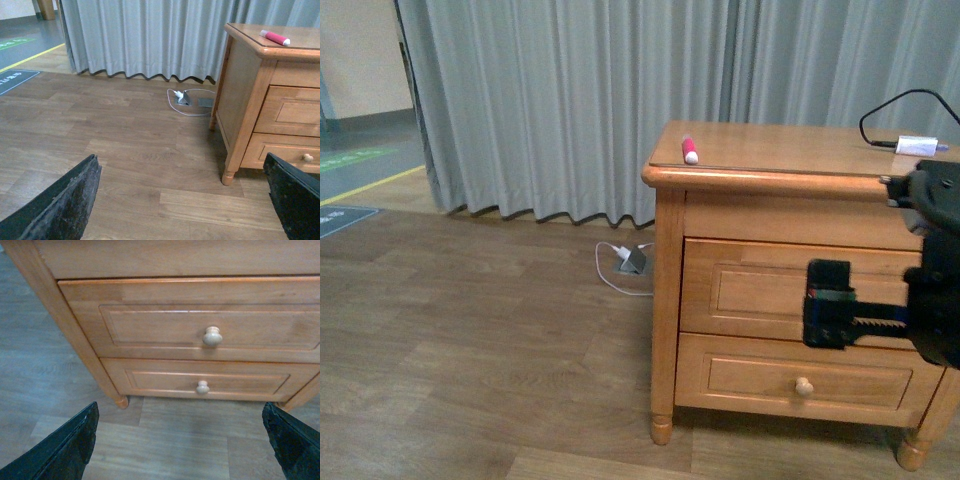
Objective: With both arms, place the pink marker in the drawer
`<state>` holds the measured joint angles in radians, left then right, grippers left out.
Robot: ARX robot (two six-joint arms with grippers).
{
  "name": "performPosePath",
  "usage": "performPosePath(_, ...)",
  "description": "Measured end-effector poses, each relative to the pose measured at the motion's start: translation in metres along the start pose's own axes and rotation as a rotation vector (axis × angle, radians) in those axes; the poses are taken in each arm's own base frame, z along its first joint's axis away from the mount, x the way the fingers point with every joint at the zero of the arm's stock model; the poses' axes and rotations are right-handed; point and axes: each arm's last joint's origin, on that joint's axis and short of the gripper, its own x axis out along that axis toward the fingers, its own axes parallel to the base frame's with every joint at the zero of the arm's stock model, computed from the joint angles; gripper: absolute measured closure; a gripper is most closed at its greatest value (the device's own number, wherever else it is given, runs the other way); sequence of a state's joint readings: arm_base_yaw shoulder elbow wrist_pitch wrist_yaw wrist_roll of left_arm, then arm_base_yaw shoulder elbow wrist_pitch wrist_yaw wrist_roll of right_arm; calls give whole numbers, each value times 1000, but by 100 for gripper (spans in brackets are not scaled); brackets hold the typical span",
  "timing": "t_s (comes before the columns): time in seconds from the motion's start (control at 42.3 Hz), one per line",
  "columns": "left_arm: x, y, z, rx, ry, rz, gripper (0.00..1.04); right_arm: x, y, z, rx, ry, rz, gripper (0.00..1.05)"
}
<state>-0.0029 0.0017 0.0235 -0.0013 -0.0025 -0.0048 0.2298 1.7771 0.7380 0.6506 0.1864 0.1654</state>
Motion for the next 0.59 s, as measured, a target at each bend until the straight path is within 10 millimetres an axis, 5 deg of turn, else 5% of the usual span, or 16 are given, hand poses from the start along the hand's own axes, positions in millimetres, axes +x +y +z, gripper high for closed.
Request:
performPosePath(0.425, 0, 0, 0, 0, 0, 0, 6, 115, 6, -9, 10, -24, -74, 8)
performPosePath(0.591, 0, 0, 0, 0, 0, 0, 6, 141, 3, -9, -1, -33, -94, 8)
